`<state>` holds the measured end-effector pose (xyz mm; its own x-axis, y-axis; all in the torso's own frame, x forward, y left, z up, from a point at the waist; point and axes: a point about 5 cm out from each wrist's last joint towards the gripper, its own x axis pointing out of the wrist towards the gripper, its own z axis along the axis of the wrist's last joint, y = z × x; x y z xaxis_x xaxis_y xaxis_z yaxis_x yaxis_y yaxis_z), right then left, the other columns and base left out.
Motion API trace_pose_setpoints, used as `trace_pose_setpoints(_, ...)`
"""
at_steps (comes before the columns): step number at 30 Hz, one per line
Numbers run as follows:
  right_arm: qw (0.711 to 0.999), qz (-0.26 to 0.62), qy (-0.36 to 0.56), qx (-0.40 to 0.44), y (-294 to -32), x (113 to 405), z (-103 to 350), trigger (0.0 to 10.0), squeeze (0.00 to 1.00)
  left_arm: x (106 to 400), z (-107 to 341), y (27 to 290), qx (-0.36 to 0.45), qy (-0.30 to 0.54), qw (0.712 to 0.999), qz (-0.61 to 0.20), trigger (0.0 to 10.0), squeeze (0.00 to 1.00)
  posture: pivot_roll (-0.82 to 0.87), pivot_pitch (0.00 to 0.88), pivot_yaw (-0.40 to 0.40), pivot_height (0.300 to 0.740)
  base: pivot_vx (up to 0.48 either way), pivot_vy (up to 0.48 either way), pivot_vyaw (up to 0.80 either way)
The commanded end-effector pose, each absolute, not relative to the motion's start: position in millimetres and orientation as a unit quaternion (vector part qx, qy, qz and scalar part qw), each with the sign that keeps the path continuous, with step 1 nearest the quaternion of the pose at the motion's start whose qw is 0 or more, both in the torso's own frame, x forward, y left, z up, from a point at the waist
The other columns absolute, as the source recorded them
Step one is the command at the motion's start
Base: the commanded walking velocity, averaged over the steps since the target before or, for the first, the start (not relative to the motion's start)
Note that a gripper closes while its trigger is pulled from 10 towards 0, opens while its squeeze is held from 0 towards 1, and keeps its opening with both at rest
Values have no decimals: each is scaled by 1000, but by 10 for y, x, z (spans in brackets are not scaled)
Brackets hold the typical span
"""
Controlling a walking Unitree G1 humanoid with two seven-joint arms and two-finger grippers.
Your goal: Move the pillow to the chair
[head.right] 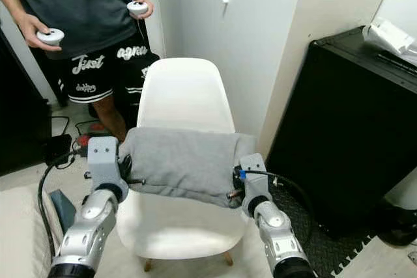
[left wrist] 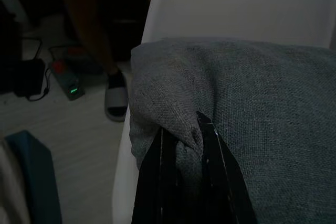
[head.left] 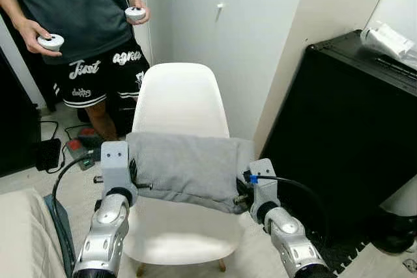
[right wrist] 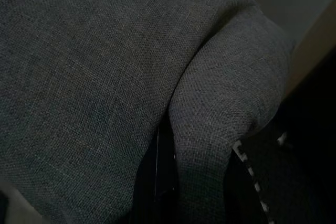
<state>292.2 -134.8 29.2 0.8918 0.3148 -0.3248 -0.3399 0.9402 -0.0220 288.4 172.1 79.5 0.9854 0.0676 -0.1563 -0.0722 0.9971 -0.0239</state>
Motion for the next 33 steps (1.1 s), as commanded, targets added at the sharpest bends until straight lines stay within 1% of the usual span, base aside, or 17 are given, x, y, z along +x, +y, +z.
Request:
trace_pose_setpoints(1, 970, 193, 138, -49, -1248, 2976, 358, 10000, 0, 2852, 732, 1693, 2, 77, 997, 25, 10000, 0, 42, 89, -35, 642, 0, 0, 0)
trace_pose_setpoints(9, 967, 196, 153, -53, -1201, 3017, 324, 10000, 0, 2840, 627, 1750, 7, 86, 996, 27, 10000, 0, 40, 99, -41, 642, 0, 0, 0)
trace_pose_setpoints(12, 968, 198, 149, -50, -1164, 3042, 322, 10000, 0, 2870, 608, 1784, 16, 87, 996, 26, 10000, 0, 41, 110, -49, 622, 0, 0, 0)
trace_pose_setpoints(14, 968, 198, 149, -50, -1164, 3043, 322, 10000, 0, 2870, 607, 1784, 16, 87, 996, 26, 10000, 0, 41, 110, -49, 617, 0, 0, 0)
trace_pose_setpoints(16, 966, 193, 162, -52, -1130, 3078, 289, 10000, 0, 2945, 560, 1869, 21, 91, 995, 25, 10000, 0, 45, 128, -63, 617, 0, 0, 0)
trace_pose_setpoints(23, 967, 185, 171, -45, -1096, 3080, 250, 10000, 0, 2999, 541, 1895, 22, 94, 995, 25, 10000, 0, 45, 140, -66, 617, 0, 0, 0)
trace_pose_setpoints(28, 966, 183, 170, -60, -1060, 3076, 236, 10000, 0, 3055, 556, 1896, 23, 90, 995, 23, 10000, 0, 36, 158, -68, 617, 0, 0, 0)
trace_pose_setpoints(32, 968, 175, 169, -62, -1077, 3081, 236, 10000, 0, 3065, 556, 1890, 24, 90, 995, 22, 10000, 0, 30, 160, -65, 617, 0, 0, 0)
trace_pose_setpoints(33, 970, 165, 168, -62, -1123, 3089, 238, 10000, 0, 3073, 558, 1879, 25, 90, 995, 20, 10000, 0, 28, 158, -64, 617, 0, 0, 0)
